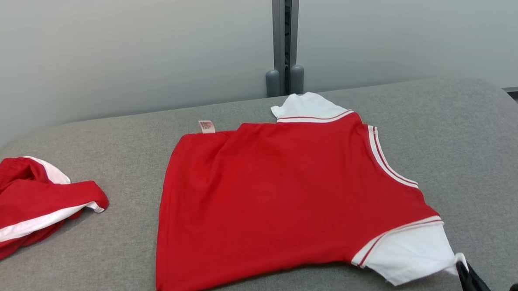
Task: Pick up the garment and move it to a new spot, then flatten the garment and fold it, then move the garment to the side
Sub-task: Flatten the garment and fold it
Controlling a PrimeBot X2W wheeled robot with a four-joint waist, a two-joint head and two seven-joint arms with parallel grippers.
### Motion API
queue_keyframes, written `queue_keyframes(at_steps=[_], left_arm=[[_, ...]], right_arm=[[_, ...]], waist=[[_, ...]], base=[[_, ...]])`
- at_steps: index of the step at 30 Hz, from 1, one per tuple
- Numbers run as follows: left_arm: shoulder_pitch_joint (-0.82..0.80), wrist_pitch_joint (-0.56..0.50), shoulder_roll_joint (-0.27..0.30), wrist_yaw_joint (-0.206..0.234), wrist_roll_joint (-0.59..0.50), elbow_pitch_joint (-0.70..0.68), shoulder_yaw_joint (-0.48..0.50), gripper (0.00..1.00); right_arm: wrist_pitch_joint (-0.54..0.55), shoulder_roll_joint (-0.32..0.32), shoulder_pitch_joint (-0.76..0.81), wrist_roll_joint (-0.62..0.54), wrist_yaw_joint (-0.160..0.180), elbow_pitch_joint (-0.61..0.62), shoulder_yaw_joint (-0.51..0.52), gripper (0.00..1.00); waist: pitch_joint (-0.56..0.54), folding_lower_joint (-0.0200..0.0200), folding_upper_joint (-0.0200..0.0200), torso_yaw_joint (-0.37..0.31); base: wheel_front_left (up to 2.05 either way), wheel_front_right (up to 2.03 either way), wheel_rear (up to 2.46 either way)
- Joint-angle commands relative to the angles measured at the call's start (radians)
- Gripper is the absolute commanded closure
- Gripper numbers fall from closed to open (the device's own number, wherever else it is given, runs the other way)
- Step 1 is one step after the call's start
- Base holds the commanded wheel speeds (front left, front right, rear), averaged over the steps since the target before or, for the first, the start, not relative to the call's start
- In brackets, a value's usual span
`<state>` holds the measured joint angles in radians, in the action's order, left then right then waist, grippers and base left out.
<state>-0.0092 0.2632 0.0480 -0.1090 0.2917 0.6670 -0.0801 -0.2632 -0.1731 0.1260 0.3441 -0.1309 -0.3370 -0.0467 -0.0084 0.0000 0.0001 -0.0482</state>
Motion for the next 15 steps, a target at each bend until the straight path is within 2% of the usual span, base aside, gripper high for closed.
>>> queue_keyframes(at_steps=[1, 9, 15], left_arm=[[0.024, 0.002, 0.005, 0.002, 0.000, -0.005, -0.003, 1.00], [0.079, 0.002, 0.005, 0.019, 0.029, -0.043, -0.040, 1.00], [0.026, 0.002, 0.005, 0.030, 0.021, -0.116, -0.039, 1.00]], right_arm=[[-0.002, -0.014, 0.030, 0.005, 0.000, -0.001, -0.005, 1.00], [-0.001, -0.026, 0.118, 0.014, 0.000, 0.035, 0.010, 1.00], [-0.001, -0.017, 0.033, 0.005, 0.000, 0.081, -0.008, 1.00]], waist=[[-0.018, 0.0000, -0.0001, 0.005], [-0.025, 0.0000, -0.0001, 0.023], [0.006, 0.0000, -0.0001, 0.033]], base=[[0.00, 0.00, 0.00], [0.00, 0.00, 0.00], [0.00, 0.00, 0.00]])
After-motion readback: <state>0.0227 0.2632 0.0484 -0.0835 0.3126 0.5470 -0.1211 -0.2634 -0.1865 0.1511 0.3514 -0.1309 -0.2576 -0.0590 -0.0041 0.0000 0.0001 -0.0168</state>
